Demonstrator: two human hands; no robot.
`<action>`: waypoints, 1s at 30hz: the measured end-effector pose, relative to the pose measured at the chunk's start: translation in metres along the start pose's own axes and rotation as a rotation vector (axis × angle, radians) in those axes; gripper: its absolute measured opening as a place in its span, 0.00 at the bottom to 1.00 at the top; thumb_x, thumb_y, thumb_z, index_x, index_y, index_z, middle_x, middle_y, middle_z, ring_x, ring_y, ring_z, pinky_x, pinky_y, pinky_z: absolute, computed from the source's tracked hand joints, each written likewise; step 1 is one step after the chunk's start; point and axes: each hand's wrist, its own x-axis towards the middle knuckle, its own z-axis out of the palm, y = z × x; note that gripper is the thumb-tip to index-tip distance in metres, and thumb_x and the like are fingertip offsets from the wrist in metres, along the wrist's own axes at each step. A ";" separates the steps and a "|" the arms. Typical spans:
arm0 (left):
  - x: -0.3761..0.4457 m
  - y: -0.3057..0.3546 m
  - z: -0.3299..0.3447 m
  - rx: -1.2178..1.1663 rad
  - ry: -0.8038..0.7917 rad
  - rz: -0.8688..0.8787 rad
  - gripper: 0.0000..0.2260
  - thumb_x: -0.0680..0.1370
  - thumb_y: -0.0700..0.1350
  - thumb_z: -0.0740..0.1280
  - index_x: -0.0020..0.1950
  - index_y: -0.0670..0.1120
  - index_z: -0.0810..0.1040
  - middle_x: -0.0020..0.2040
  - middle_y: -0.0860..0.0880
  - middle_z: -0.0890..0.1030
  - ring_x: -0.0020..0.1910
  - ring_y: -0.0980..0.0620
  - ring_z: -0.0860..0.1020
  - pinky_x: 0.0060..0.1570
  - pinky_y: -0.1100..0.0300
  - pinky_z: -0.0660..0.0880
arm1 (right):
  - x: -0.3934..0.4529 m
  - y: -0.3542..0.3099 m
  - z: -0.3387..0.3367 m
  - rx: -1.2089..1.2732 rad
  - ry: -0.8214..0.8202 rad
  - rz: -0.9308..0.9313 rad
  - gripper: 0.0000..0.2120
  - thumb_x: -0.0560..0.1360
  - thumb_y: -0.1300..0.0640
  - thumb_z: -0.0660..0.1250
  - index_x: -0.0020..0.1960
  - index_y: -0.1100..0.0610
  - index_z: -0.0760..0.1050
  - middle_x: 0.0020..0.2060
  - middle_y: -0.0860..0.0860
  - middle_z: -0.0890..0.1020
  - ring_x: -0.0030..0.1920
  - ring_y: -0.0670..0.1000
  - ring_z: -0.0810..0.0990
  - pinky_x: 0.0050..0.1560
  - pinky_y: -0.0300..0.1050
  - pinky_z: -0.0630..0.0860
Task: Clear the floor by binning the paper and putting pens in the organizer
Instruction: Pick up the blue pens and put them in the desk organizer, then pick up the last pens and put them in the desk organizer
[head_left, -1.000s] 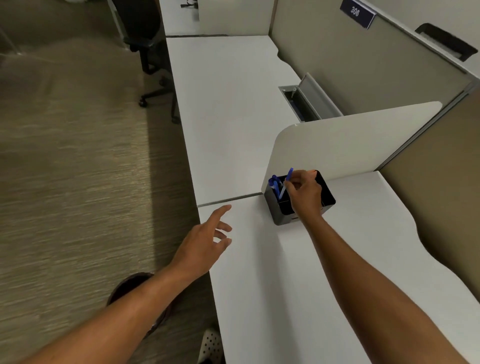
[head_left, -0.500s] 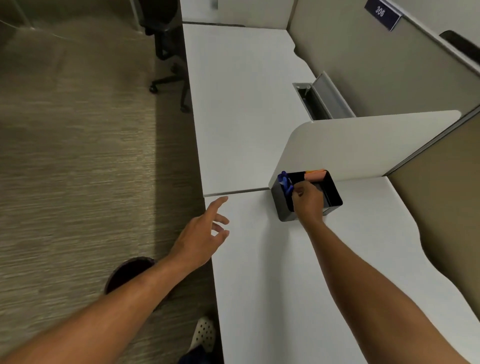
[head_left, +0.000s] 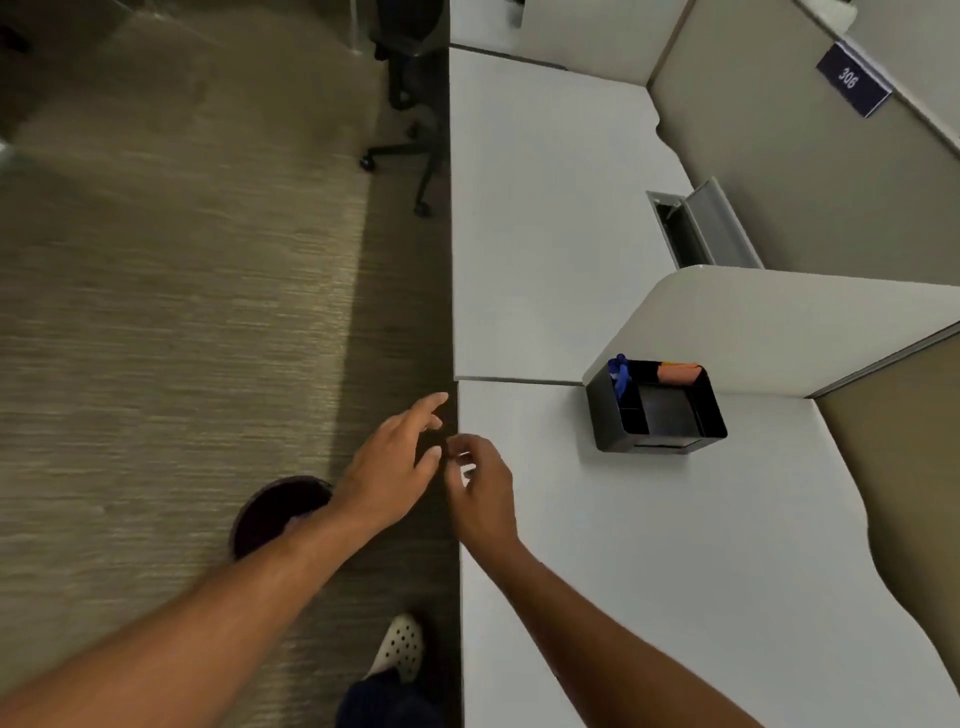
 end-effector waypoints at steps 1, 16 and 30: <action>-0.008 -0.010 -0.008 0.016 0.030 -0.009 0.30 0.82 0.46 0.67 0.80 0.62 0.59 0.69 0.56 0.76 0.70 0.56 0.74 0.68 0.49 0.76 | -0.002 -0.012 0.012 -0.004 -0.044 -0.055 0.11 0.82 0.53 0.66 0.62 0.41 0.74 0.56 0.36 0.78 0.56 0.37 0.80 0.52 0.27 0.77; -0.238 -0.176 -0.149 0.396 0.518 -0.309 0.28 0.79 0.45 0.68 0.79 0.46 0.67 0.77 0.44 0.70 0.79 0.42 0.64 0.75 0.42 0.66 | -0.112 -0.148 0.218 -0.574 -0.413 -0.834 0.27 0.79 0.55 0.66 0.76 0.55 0.64 0.75 0.57 0.68 0.79 0.60 0.62 0.81 0.62 0.58; -0.508 -0.266 -0.204 0.483 0.598 -0.805 0.31 0.81 0.53 0.64 0.82 0.50 0.59 0.83 0.45 0.60 0.83 0.40 0.54 0.78 0.33 0.55 | -0.308 -0.206 0.372 -0.661 -0.711 -1.119 0.31 0.82 0.49 0.62 0.81 0.54 0.56 0.82 0.57 0.58 0.83 0.61 0.53 0.81 0.66 0.52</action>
